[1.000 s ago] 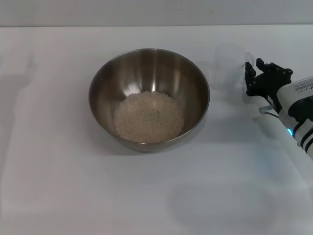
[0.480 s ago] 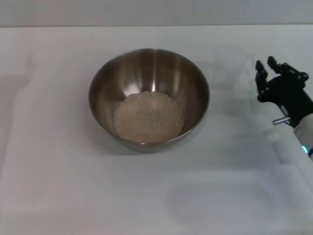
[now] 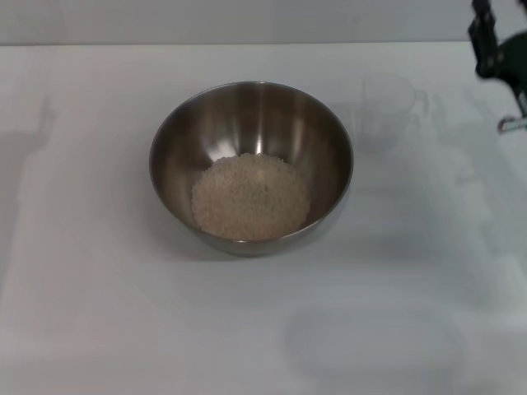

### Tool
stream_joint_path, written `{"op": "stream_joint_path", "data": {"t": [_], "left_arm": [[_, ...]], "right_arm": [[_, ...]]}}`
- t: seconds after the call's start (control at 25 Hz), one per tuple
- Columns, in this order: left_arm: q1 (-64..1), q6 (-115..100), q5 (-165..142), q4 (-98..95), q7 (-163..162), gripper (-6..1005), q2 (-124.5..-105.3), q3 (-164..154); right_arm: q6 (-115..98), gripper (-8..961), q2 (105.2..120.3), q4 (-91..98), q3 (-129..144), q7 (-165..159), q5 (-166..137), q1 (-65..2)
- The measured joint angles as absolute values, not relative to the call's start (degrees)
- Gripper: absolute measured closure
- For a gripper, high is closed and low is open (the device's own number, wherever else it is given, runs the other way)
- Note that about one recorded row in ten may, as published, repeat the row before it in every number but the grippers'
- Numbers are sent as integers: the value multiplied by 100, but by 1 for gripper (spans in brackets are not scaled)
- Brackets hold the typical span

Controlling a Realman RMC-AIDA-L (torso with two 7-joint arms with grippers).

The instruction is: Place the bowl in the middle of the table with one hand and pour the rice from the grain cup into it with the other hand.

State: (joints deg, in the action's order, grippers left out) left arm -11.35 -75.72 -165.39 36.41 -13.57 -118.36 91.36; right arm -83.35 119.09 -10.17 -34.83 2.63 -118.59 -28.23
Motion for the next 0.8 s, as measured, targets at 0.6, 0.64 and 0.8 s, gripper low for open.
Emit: {"op": "stream_joint_path", "data": {"t": [0.6,0.64,0.8], "left_arm": [[-1331,-7644,-16535,3022,-1258,193,-11860,9114],[-1345,-7646,-16530,2997,-1257,192,-11859,9116],[-1400,-7660,-16525,2953,-1257,193,-11857,9124]], "right_arm": [[-8739,360,11888,-909,-4563,40,-11848,-3577],[-8724,360,11887,-907,-4598,40,-11848,-3611],[-8715,360,11883,-886,-4617,67,-11851,-3686]]}}
